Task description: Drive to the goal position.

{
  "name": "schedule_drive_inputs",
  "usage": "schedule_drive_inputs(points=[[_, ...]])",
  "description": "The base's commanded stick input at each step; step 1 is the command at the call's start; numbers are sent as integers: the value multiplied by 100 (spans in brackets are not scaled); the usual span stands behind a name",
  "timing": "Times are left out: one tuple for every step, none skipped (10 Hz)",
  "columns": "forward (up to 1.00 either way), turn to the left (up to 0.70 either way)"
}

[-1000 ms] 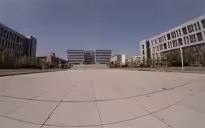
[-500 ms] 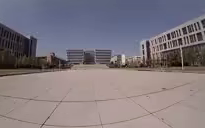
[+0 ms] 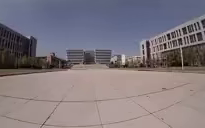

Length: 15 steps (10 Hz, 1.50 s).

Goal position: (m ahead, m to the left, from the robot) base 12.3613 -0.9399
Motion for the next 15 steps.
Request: schedule_drive_inputs(points=[[4,0],[4,0],[4,0],[4,0],[4,0],[4,0],[4,0],[4,0],[4,0],[4,0],[4,0],[4,0],[4,0],[4,0],[4,0]])
